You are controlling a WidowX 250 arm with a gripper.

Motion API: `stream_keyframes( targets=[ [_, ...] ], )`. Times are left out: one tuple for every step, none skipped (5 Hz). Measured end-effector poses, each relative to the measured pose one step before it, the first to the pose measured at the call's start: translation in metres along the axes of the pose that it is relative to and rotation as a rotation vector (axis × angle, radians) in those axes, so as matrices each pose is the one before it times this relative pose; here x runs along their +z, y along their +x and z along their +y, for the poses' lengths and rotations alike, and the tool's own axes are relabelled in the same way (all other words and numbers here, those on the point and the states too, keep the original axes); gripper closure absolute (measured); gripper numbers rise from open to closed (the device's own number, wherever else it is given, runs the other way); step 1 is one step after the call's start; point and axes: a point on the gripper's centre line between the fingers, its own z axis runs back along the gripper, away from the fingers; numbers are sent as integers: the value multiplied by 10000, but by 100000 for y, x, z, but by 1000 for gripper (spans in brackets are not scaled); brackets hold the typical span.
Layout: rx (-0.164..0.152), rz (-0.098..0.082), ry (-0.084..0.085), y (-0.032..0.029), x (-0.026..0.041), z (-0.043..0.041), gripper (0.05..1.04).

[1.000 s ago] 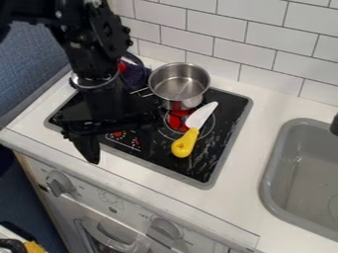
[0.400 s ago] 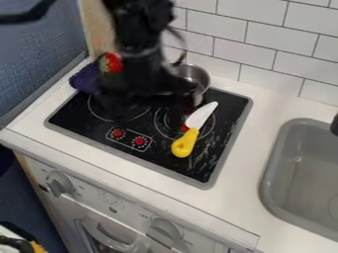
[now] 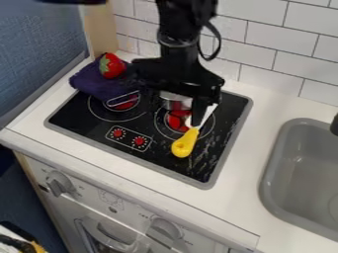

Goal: Move the yellow knife to the bottom of the stove.

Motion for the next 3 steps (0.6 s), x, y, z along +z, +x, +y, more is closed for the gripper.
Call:
stream_keyframes(
  targets=[
    [-6, 569, 318, 450, -2150, -32, 84],
    [-78, 252, -197, 47, -1630, -610, 84],
    [41, 175, -32, 597, -1773, -752, 84]
  ],
)
